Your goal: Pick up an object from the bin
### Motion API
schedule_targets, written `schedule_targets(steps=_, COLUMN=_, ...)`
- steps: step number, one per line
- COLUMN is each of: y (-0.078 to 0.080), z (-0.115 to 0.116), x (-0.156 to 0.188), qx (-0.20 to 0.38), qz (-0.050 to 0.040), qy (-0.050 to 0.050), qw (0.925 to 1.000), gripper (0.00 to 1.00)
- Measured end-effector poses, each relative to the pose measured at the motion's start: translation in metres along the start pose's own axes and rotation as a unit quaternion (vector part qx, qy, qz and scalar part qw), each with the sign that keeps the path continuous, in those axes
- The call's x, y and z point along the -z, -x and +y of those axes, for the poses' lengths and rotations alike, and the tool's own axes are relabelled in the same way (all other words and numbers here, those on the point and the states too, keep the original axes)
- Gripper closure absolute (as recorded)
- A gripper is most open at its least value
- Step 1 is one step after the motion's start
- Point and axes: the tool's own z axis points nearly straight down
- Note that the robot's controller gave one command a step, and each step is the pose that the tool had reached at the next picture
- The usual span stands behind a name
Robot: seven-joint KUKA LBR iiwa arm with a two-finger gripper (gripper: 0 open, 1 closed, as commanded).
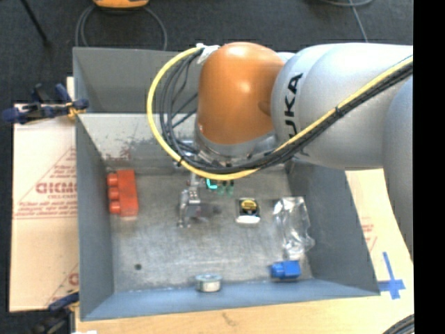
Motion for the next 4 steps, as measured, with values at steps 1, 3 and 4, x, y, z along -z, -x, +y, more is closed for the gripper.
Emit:
schedule_targets(steps=1, y=0.037, z=-0.085, x=-0.07, qx=0.063, qz=-0.0012, qy=-0.002, qw=0.998, gripper=0.0)
schedule_targets(steps=3, y=0.043, z=-0.085, x=-0.144, qx=0.091, qz=-0.0043, qy=0.0, qw=0.9958, gripper=1.0)
schedule_targets(steps=4, y=0.031, z=-0.063, x=0.083, qx=0.234, qz=-0.0087, qy=-0.002, qw=0.9722, gripper=1.0)
